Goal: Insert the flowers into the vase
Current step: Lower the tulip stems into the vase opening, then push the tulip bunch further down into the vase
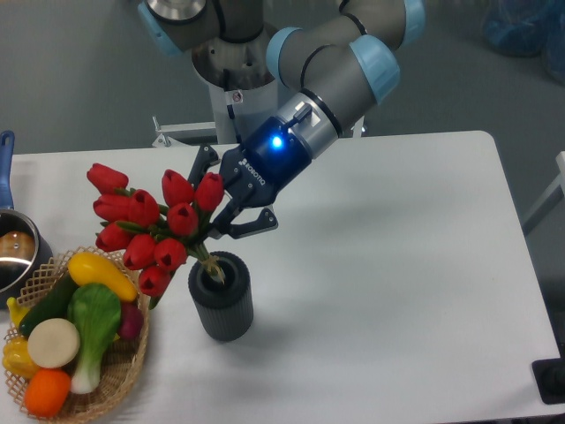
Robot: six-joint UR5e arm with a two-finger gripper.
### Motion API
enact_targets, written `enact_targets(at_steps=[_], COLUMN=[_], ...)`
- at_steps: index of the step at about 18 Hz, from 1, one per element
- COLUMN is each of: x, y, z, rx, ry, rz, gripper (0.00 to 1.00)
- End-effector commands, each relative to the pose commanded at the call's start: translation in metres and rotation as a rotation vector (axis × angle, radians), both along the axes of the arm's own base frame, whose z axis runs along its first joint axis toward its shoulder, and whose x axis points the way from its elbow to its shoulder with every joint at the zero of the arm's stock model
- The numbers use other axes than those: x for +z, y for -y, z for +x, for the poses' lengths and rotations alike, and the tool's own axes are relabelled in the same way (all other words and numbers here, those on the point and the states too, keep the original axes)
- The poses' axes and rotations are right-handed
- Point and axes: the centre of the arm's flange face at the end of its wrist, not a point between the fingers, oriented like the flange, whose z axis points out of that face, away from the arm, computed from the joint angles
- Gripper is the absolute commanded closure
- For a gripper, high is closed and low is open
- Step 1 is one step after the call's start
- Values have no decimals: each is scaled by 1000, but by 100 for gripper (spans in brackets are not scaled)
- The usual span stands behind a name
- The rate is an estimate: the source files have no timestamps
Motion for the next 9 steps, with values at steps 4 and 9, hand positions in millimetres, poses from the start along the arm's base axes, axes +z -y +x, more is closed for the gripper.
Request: enact_targets(at_steps=[4,9], x=[-11,-22], y=[8,12], z=[0,1], rx=[-25,-34], ry=[-7,-14], rz=[64,83], gripper=[66,66])
